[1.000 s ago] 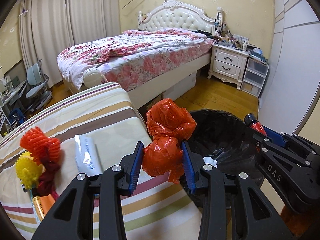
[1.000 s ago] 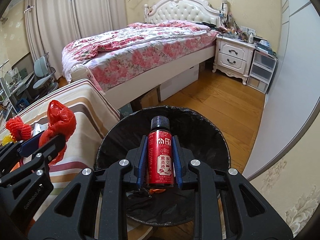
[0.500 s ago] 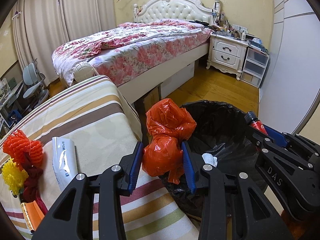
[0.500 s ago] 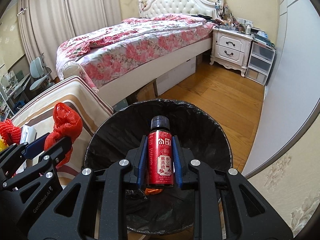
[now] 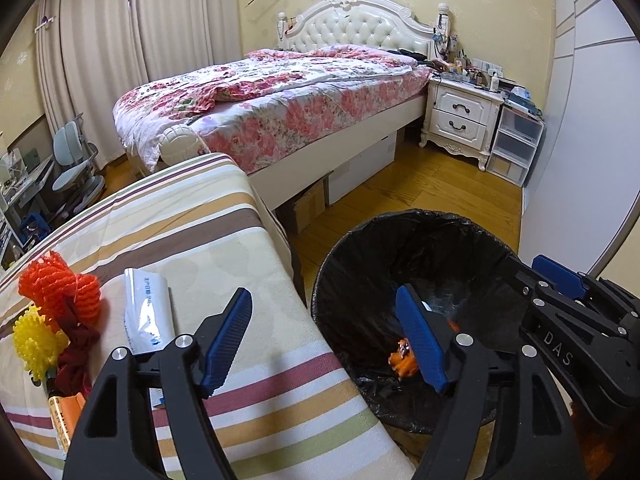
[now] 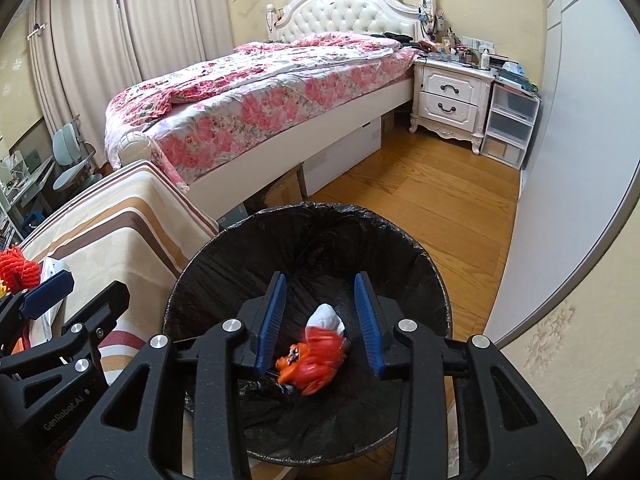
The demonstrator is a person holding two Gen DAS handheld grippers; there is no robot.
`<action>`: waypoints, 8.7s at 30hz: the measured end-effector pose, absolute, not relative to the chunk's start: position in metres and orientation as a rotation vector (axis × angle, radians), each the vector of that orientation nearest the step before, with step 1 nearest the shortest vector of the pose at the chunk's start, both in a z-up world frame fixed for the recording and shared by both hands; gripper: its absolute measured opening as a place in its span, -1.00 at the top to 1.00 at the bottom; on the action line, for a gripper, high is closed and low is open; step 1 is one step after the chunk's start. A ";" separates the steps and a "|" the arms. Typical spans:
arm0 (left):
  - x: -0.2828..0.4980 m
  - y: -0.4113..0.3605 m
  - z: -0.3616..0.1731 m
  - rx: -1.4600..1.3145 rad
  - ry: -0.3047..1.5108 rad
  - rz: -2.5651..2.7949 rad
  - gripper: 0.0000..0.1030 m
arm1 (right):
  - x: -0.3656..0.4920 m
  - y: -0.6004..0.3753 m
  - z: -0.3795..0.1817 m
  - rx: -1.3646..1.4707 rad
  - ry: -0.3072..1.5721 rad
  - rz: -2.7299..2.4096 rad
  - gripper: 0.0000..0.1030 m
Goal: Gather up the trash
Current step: 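Open the left tool and the right tool to drop both items into the bin, then move both open tools away from the bin back toward the bed, then grasp the teal toothpaste tube with the left tool while the right tool grasps the white packet, then carry the tube and white packet with both tools over the black bin, then open both tools to drop the tube and packet into the bin, then move both open tools from the bin back over the bed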
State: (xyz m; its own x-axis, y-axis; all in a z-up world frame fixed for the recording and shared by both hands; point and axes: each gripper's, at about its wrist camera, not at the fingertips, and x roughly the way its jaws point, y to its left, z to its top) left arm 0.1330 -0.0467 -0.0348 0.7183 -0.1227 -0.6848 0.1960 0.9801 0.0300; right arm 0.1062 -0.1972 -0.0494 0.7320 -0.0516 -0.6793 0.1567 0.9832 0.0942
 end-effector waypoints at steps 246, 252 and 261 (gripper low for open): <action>0.053 0.097 -0.009 -0.013 0.744 0.056 -0.42 | 0.065 -0.086 -0.037 0.042 0.761 0.084 -0.23; 0.039 0.130 -0.019 -0.049 0.768 0.135 -0.42 | 0.060 -0.054 -0.038 0.006 0.766 0.144 -0.23; 0.038 0.151 -0.034 -0.083 0.820 0.149 -0.42 | 0.058 -0.027 -0.039 -0.029 0.776 0.184 -0.23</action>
